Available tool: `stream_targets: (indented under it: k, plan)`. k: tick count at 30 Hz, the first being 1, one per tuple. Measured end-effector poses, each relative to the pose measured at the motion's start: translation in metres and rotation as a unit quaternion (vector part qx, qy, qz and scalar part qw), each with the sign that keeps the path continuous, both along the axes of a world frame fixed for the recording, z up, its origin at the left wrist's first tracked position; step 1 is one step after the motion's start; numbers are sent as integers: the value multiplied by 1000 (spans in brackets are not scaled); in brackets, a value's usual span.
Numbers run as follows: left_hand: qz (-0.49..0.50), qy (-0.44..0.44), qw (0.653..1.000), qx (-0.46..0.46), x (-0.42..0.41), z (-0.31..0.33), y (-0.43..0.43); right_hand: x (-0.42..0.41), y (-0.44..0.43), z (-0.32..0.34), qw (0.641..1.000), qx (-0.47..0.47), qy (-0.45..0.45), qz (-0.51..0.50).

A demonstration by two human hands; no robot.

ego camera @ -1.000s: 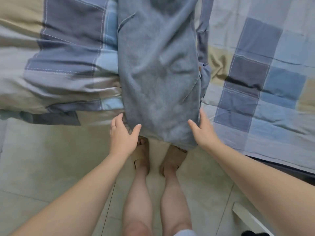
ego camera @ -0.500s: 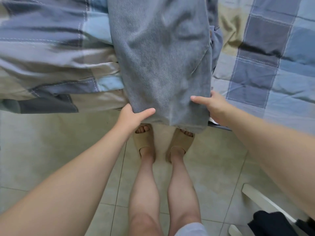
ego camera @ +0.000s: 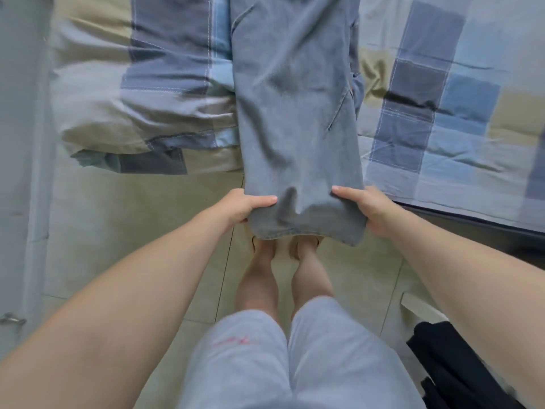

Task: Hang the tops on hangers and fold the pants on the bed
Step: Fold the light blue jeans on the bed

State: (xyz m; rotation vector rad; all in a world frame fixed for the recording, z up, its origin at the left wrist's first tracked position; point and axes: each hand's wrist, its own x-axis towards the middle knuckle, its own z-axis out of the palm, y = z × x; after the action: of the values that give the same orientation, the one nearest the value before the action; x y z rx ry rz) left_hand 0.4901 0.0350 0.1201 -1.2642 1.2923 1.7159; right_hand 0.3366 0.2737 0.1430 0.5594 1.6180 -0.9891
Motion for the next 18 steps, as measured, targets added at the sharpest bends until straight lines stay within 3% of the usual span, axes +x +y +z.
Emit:
stream_targets:
  k: [4, 8, 12, 18]
  plan:
    - [20, -5, 1000, 20, 25, 62, -5, 25, -4, 66, 1000, -13, -5, -14]
    - [44, -4, 999, -22, 44, 105, -1, 49, -9, 117, 999, -14, 14, -47]
    - [114, -28, 989, -89, 58, 140, 12, 74, -11, 150, 995, 2, 35, -89]
    - [186, -24, 978, -89, 73, 185, 13, 110, -4, 181, 981, -5, 54, -187]
